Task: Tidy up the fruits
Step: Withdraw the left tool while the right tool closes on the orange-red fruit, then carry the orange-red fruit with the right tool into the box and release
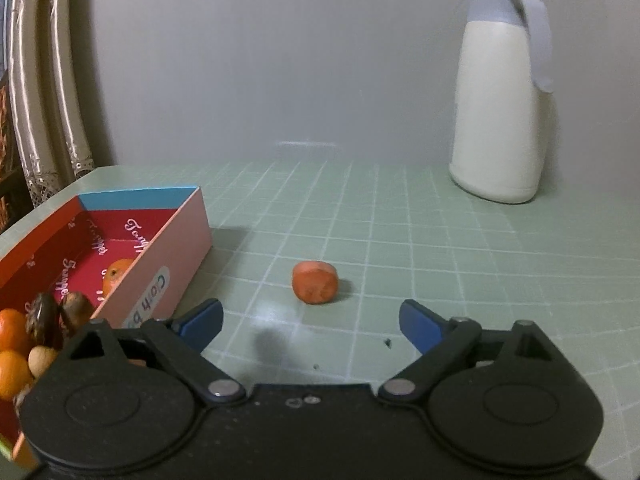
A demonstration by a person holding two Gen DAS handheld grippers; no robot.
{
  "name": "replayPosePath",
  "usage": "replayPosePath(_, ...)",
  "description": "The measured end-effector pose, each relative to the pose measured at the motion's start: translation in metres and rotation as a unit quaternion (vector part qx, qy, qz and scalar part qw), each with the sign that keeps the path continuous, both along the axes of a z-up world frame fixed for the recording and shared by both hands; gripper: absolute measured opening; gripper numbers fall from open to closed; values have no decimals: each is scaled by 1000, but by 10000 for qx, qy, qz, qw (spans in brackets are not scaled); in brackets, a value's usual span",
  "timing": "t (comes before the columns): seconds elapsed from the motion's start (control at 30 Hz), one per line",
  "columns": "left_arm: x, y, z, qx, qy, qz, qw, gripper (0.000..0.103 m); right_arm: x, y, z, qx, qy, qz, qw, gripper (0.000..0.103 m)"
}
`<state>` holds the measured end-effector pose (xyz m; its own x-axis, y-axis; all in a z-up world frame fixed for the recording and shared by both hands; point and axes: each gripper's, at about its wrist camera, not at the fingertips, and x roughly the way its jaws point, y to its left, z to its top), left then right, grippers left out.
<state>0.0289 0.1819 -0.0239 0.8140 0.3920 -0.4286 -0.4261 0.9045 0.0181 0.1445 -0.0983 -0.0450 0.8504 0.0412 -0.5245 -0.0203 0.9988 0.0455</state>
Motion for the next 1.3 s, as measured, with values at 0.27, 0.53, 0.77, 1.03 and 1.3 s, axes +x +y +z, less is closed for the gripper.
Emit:
replayPosePath(0.27,0,7,0,-114,-8,-5,9999,103,19,-2,-6,66,256,-96,9996,78)
replayPosePath(0.53,2,6,0,-199,14,-80,9998,103,31,-4,-9,92,329,-118,9993,66)
replayPosePath(0.77,2,8,0,-284,31,-67,9996,103,32,-5,-8,55,258,-46,9996,29)
replayPosePath(1.03,2,11,0,-305,40,-37,9995,103,24,2,-4,31,137,184,9997,28)
replayPosePath(1.3,0,12,0,-310,41,3,9995,103,-8,25,26,249,-273,841,9958,29)
